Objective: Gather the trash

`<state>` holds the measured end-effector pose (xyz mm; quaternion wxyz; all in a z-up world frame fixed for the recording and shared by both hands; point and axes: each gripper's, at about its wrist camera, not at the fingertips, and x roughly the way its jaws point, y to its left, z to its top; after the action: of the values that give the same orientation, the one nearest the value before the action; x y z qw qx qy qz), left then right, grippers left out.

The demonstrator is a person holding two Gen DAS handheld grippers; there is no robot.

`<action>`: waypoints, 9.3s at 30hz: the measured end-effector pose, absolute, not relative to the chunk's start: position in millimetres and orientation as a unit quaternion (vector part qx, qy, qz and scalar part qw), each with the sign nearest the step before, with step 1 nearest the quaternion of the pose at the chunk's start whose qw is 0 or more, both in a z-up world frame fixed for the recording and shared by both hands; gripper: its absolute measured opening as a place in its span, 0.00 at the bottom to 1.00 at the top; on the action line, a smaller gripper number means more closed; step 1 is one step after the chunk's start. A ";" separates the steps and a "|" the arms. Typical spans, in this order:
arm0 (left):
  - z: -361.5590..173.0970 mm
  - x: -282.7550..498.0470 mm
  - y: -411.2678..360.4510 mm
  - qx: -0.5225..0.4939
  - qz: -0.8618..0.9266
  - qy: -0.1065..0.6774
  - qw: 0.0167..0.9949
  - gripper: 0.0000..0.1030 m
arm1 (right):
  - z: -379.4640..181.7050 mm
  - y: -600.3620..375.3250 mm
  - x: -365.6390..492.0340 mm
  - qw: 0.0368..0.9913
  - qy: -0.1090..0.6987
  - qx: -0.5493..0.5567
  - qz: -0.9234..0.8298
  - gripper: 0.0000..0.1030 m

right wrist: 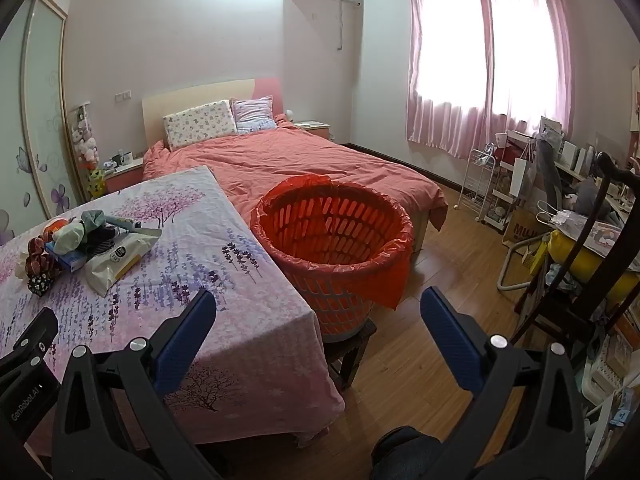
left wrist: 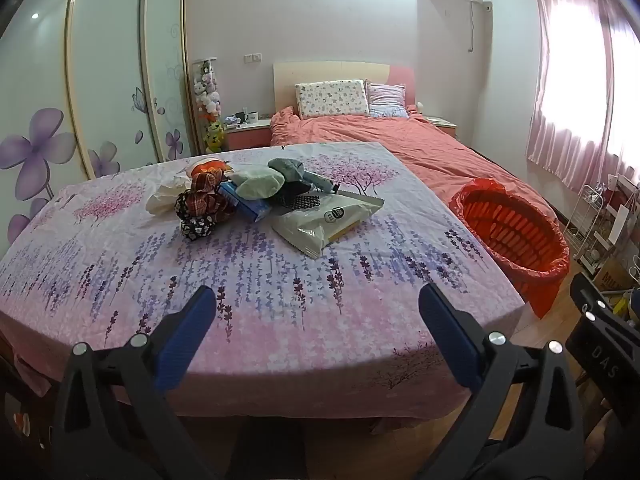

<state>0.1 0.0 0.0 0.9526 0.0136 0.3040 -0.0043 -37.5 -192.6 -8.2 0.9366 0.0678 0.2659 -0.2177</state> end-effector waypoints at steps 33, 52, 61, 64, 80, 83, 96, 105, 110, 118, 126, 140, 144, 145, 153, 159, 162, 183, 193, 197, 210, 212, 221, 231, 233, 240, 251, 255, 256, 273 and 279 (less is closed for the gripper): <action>0.0 0.1 0.2 0.011 -0.005 0.304 0.952 0.96 | -8.6 -193.0 -37.5 0.937 0.266 0.068 -0.217 0.98; 0.0 0.1 0.2 0.010 -0.005 0.304 0.952 0.96 | -9.1 -193.4 -37.4 0.937 0.266 0.068 -0.217 0.98; 0.0 0.1 0.3 0.010 -0.006 0.305 0.952 0.96 | -9.3 -193.2 -37.4 0.936 0.267 0.068 -0.217 0.98; 0.0 0.1 0.3 0.010 -0.006 0.305 0.952 0.96 | -9.3 -193.1 -37.4 0.937 0.266 0.068 -0.217 0.98; -0.1 0.2 0.3 0.010 -0.006 0.305 0.952 0.96 | -9.4 -192.9 -37.6 0.936 0.266 0.069 -0.217 0.98; 0.0 0.2 0.3 0.010 -0.006 0.305 0.952 0.96 | -9.2 -193.0 -37.6 0.936 0.267 0.069 -0.217 0.98; 0.0 0.2 0.3 0.009 -0.005 0.305 0.952 0.96 | -8.5 -192.5 -37.6 0.937 0.266 0.068 -0.217 0.98; 0.8 2.2 6.2 0.006 0.007 0.301 0.954 0.96 | -8.1 -188.6 -31.5 0.939 0.265 0.067 -0.210 0.98; -2.7 14.3 31.7 -0.007 0.025 0.302 0.953 0.96 | -4.5 -176.2 -16.2 0.947 0.262 0.063 -0.178 0.98; -9.8 48.0 108.5 -0.043 0.096 0.308 0.945 0.96 | -4.7 -140.5 37.9 0.953 0.278 0.066 -0.099 0.98; -13.2 77.3 168.2 -0.050 0.135 0.297 0.944 0.96 | -23.9 -90.8 112.9 0.944 0.321 0.063 -0.032 0.97; -35.3 109.5 204.9 -0.089 0.132 0.326 0.932 0.96 | -72.1 -82.8 202.1 0.887 0.438 0.144 -0.006 0.64; -38.3 118.8 203.8 -0.084 0.130 0.329 0.931 0.96 | -71.7 -78.3 211.0 0.890 0.430 0.149 0.002 0.32; -38.4 121.4 203.4 -0.085 0.129 0.329 0.932 0.96 | -72.5 -77.9 212.8 0.891 0.429 0.148 0.007 0.27; -37.6 141.5 199.5 -0.087 0.107 0.331 0.933 0.91 | -69.8 -90.9 231.8 0.904 0.402 0.143 0.010 0.05; -39.5 159.6 190.4 -0.090 0.078 0.342 0.932 0.80 | -57.8 -120.2 238.1 0.912 0.378 0.152 -0.042 0.05; -36.6 168.3 185.8 -0.095 0.067 0.342 0.932 0.76 | -58.4 -123.1 237.6 0.915 0.375 0.140 -0.045 0.05; -13.3 227.0 170.7 -0.085 0.009 0.359 0.929 0.13 | -41.2 -118.1 222.0 0.923 0.365 0.122 0.006 0.05; 37.8 221.1 171.1 -0.094 -0.005 0.324 0.941 0.13 | -10.3 -124.4 213.2 0.937 0.329 0.120 0.012 0.05; 59.3 215.3 158.0 -0.082 -0.011 0.310 0.947 0.13 | 1.2 -130.9 206.5 0.942 0.313 0.123 0.009 0.05; 93.3 210.7 65.2 -0.069 -0.100 0.296 0.947 0.13 | 30.6 -192.8 186.4 0.953 0.268 0.137 -0.042 0.05; 94.4 211.3 44.4 -0.066 -0.120 0.296 0.945 0.13 | 30.9 -211.7 183.0 0.953 0.263 0.140 -0.061 0.05; 82.4 218.1 -55.1 -0.048 -0.206 0.307 0.928 0.13 | 21.0 -283.4 168.7 0.946 0.250 0.152 -0.139 0.05; 53.6 226.3 -156.6 -0.032 -0.293 0.327 0.898 0.13 | 8.4 -333.4 163.1 0.938 0.233 0.151 -0.208 0.05; 44.5 228.7 -174.0 -0.029 -0.306 0.334 0.891 0.13 | 3.6 -341.8 163.1 0.936 0.233 0.149 -0.218 0.05; 14.5 237.7 -218.2 -0.015 -0.330 0.359 0.873 0.13 | -10.8 -363.6 160.2 0.931 0.236 0.148 -0.236 0.05; -36.9 256.8 -247.3 0.008 -0.318 0.409 0.855 0.27 | -37.8 -383.5 171.7 0.924 0.276 0.172 -0.201 0.22; -44.0 262.2 -241.8 0.011 -0.308 0.416 0.855 0.33 | -37.3 -383.0 169.4 0.924 0.280 0.169 -0.200 0.29; -46.1 262.9 -240.2 0.012 -0.305 0.418 0.856 0.34 | -36.9 -383.9 168.9 0.924 0.281 0.167 -0.200 0.29; -20.2 237.5 -130.1 0.029 -0.202 0.384 0.900 0.55 | -4.1 -326.6 166.1 0.941 0.267 0.121 -0.171 0.50; -14.0 224.2 -55.3 0.006 -0.151 0.383 0.911 0.60 | -0.5 -277.2 168.9 0.949 0.272 0.102 -0.125 0.52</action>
<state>224.2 -55.3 -14.0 0.9114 0.0059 0.3827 -0.1511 168.9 -277.2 -0.5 0.9486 0.1024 0.2723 -0.1248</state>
